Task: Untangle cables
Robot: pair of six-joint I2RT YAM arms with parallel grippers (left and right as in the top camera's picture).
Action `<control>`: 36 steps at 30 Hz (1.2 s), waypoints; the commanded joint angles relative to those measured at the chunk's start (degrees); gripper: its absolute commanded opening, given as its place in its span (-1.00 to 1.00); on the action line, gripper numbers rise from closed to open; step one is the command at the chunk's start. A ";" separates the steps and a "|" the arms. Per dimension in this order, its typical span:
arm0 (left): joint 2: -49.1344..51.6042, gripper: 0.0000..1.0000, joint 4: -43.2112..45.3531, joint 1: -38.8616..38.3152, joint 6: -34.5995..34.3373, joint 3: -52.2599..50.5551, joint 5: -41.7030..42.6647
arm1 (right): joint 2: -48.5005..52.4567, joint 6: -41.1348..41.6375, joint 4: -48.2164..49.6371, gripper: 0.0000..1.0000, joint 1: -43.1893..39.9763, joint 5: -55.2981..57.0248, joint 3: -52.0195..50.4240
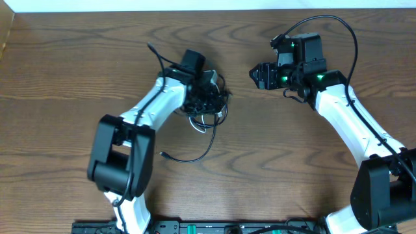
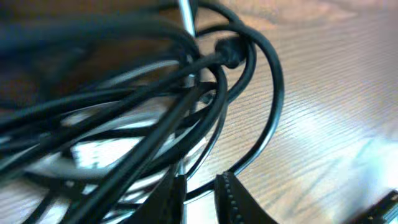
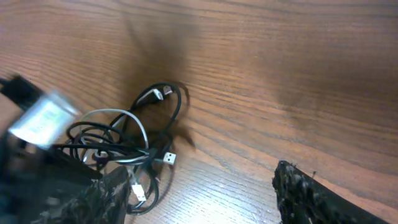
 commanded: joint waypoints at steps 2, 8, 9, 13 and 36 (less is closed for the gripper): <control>-11.15 -0.35 -0.39 5.14 -1.33 3.67 2.03 | -0.61 -0.61 1.33 0.41 0.31 -3.34 0.07; -19.91 -0.08 -1.75 9.11 -3.52 3.67 1.79 | 1.33 -0.04 2.01 0.39 1.46 -9.84 0.07; -20.55 -0.03 -1.73 9.44 -3.43 3.67 1.79 | 1.66 0.76 2.19 0.38 1.95 -10.49 0.07; -19.93 0.23 -4.55 9.70 2.67 3.63 1.79 | 4.55 15.32 2.43 0.21 5.29 -8.57 0.07; -15.41 0.35 -8.63 9.75 4.87 2.91 -9.88 | 20.59 42.32 16.31 -0.04 13.29 -9.31 0.07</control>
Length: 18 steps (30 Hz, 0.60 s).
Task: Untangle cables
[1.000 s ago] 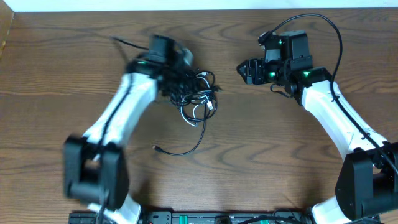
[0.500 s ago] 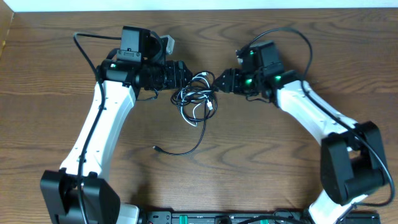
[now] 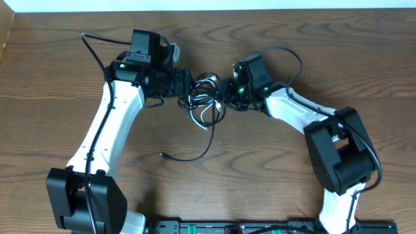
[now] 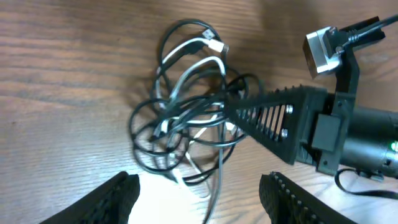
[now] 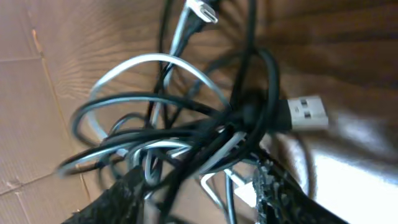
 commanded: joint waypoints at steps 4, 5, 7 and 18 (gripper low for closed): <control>0.44 0.35 -0.42 0.15 1.18 -0.48 -2.38 | 3.61 1.77 3.67 -0.28 1.05 1.66 0.07; 0.44 0.35 -0.46 0.15 1.18 -0.48 -2.38 | 3.93 1.27 3.67 -0.37 1.09 2.27 0.07; 0.44 0.34 -0.61 0.15 1.16 -0.48 -2.36 | 4.26 -1.18 3.65 -0.64 1.09 2.91 0.07; 0.42 0.34 0.57 0.15 0.48 -0.48 3.21 | -3.48 -28.61 -5.97 -0.98 -0.96 -3.96 4.22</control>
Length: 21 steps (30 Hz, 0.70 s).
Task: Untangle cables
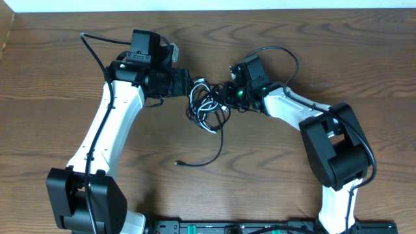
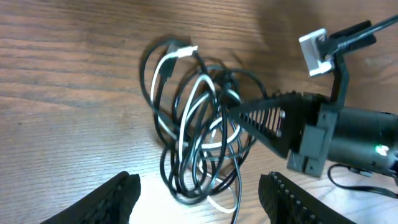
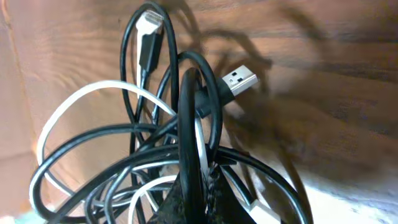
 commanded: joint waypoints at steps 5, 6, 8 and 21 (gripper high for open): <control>0.44 0.34 0.42 0.15 2.12 -0.46 12.20 | -9.53 -31.04 -16.22 -0.98 -2.97 -6.75 6.75; 0.44 0.34 0.28 0.15 2.14 -0.46 14.10 | -10.14 -33.44 -18.43 -0.98 -3.65 -6.36 7.13; 0.44 0.34 0.13 0.13 2.14 -0.46 16.79 | -10.73 -36.30 -21.00 -0.98 -4.85 -5.44 7.21; 1.20 0.34 2.19 -4.55 0.15 -0.46 18.21 | -10.58 -40.19 -29.22 -0.98 -10.54 -2.95 7.21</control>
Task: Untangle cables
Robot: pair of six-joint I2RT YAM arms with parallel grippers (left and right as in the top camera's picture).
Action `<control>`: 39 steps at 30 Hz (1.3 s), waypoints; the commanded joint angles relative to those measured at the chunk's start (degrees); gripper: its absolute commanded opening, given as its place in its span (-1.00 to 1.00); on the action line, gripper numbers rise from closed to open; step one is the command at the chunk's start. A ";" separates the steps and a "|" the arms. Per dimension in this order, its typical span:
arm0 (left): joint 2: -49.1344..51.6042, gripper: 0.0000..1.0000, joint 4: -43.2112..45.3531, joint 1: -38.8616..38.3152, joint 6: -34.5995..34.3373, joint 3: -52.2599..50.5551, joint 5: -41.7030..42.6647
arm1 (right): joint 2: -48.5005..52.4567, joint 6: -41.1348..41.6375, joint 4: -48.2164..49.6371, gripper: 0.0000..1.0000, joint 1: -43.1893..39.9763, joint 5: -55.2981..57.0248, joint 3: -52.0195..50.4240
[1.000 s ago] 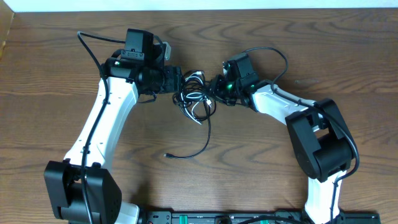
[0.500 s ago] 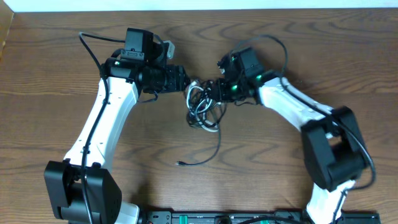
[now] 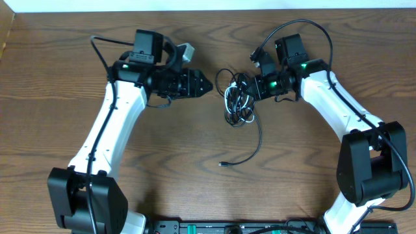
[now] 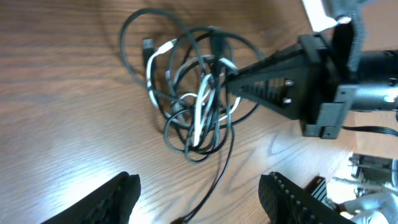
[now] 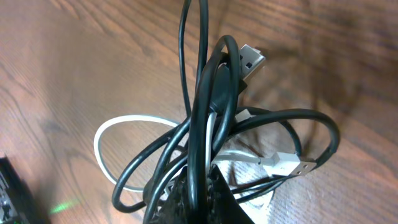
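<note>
The tangle of black and white cables (image 3: 235, 104) lies on the wood between the two arms. My right gripper (image 3: 252, 88) is shut on a black loop (image 5: 208, 112) at the tangle's right side. A silver USB plug (image 5: 252, 59) sticks out at the top. A white cable (image 5: 112, 134) loops out to one side. My left gripper (image 3: 207, 84) stands open to the left of the tangle (image 4: 193, 99), apart from it, with nothing between its fingers (image 4: 121, 199). One black tail runs forward to a loose end (image 3: 222, 164).
The wooden table (image 3: 312, 182) runs to a white edge at the back. A piece of cardboard (image 3: 5, 32) shows at the far left corner. A black rail (image 3: 227, 227) lies along the front edge.
The tangle has shifted to the right with my right gripper still shut on it. The loose tail end has moved right too. My left gripper is still open and now farther from the cables.
First my left gripper was down in the tangle and the right one stood off, open. Then the left was open to the left and the right had reached into the cables. Then the right was shut on a black loop, and now the bundle lies farther right.
</note>
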 commanded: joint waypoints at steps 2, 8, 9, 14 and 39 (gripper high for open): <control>1.84 0.34 1.14 -3.96 -2.60 -0.46 -3.32 | -0.26 -2.08 -2.47 -0.98 0.07 -0.42 0.59; 5.16 0.34 4.04 -8.41 -3.13 -0.46 -4.66 | -0.26 0.50 -5.44 -0.98 -0.22 -0.46 0.59; 6.19 0.34 4.81 -9.16 -3.13 -0.46 -4.63 | -0.26 1.01 -5.73 -0.98 -0.46 -0.48 0.59; 10.29 0.25 6.54 -10.54 -3.30 -0.46 -4.63 | -0.26 0.98 -6.99 -0.98 -1.46 -2.73 0.59; 16.46 0.24 19.87 -13.51 -4.17 -0.46 -5.97 | -0.26 -1.46 -8.48 -0.98 -2.08 -5.60 0.59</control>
